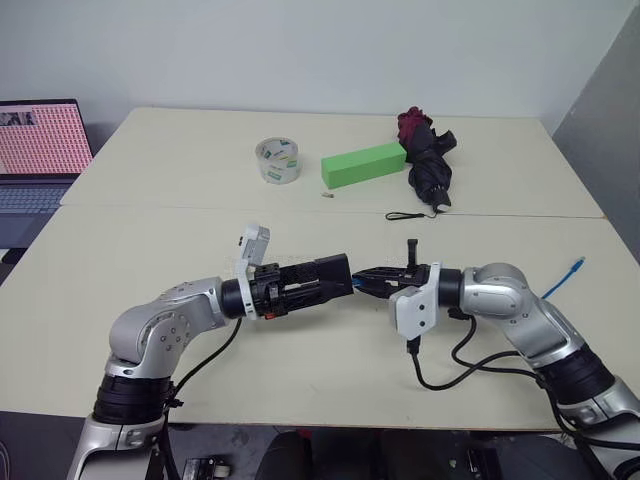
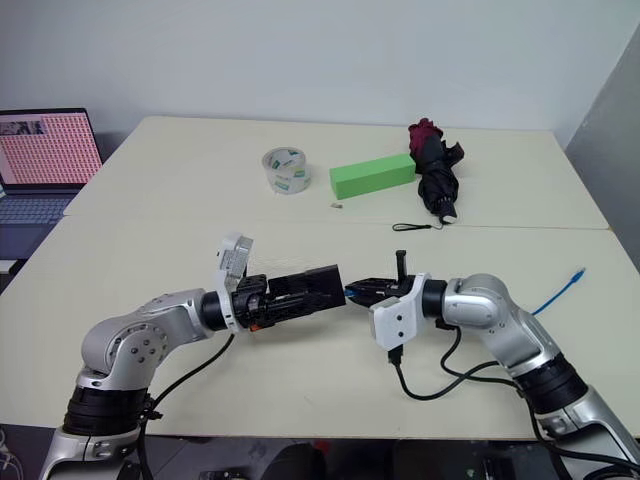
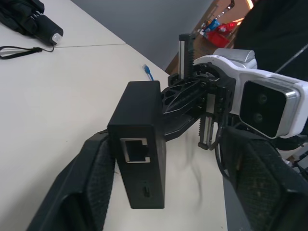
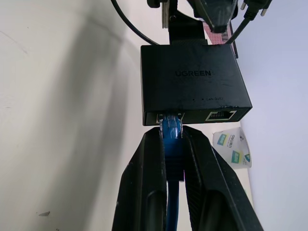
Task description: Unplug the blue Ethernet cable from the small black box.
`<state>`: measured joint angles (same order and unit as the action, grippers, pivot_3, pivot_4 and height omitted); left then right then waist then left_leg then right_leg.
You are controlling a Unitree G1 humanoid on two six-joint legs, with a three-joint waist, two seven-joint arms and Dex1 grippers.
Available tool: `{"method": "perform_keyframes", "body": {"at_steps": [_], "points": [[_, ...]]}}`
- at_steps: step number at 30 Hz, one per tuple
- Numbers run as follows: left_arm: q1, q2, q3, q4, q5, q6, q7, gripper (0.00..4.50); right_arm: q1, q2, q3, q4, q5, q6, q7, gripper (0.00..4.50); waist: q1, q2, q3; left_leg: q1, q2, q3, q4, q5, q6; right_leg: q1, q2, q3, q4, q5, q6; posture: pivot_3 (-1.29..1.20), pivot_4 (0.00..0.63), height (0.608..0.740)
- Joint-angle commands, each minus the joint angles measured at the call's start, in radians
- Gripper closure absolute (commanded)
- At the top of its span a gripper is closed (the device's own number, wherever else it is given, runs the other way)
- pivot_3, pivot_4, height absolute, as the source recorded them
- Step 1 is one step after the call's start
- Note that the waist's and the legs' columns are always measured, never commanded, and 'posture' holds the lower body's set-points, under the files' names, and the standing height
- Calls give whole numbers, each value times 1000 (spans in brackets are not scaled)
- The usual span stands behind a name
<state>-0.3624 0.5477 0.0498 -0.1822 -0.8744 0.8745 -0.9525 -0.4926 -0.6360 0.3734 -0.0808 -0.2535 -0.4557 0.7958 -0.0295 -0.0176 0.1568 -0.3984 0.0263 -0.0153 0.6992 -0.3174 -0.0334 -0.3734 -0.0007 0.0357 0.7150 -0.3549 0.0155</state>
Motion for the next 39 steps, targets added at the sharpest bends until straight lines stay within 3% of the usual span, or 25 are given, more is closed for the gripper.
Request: {"method": "perform_keyframes", "body": {"at_steps": [1, 10, 16, 17, 22, 26, 34, 39], "points": [[-3, 11, 36, -9, -38, 16, -17, 1919, -28, 3, -35, -5, -1, -38, -25, 4304, 0, 0, 0, 0, 0, 0, 0, 0, 0, 0, 0, 0, 0, 0, 0, 0, 150, 740], [-10, -3, 23, 9, -16, 10, -4, 3662, -39, 9, -36, -3, -20, -67, -53, 4305, 0, 0, 0, 0, 0, 0, 0, 0, 0, 0, 0, 0, 0, 0, 0, 0, 150, 740], [-23, 4, 12, 29, 14, -8, -20, 3725, -48, -3, -16, -5, -32, -67, -15, 4305, 0, 0, 0, 0, 0, 0, 0, 0, 0, 0, 0, 0, 0, 0, 0, 0, 150, 740], [-24, 9, 11, 29, 17, -10, -27, 3725, -45, -8, -18, -9, -21, -58, -5, 3746, 0, 0, 0, 0, 0, 0, 0, 0, 0, 0, 0, 0, 0, 0, 0, 0, 150, 740], [-33, 33, -5, 36, 47, -32, -72, 3725, -27, -82, -48, -78, 87, 36, 114, 2688, 0, 0, 0, 0, 0, 0, 0, 0, 0, 0, 0, 0, 0, 0, 0, 0, 150, 740], [-38, 56, -34, 32, 85, -77, -138, 3725, 51, -117, -107, -217, 402, 395, 220, 1895, 2, 0, 0, -1, 0, -1, 0, 0, 0, 0, 0, -1, -1, 0, 0, 0, 150, 740], [-45, 106, -76, -20, 111, -128, -252, 3725, 125, -59, -255, -399, 952, 1072, 93, 1884, 2, 0, 0, -1, 0, -1, 0, 0, 0, 0, 0, -1, -1, 0, 0, 0, 150, 740], [-60, 102, -80, -48, 104, -128, -253, 3725, 95, -13, -264, -393, 1078, 1253, 43, 1884, 1, 0, 0, -1, 0, -1, 0, 0, 0, 0, 0, 0, -1, 0, 0, 0, 150, 740]]}}
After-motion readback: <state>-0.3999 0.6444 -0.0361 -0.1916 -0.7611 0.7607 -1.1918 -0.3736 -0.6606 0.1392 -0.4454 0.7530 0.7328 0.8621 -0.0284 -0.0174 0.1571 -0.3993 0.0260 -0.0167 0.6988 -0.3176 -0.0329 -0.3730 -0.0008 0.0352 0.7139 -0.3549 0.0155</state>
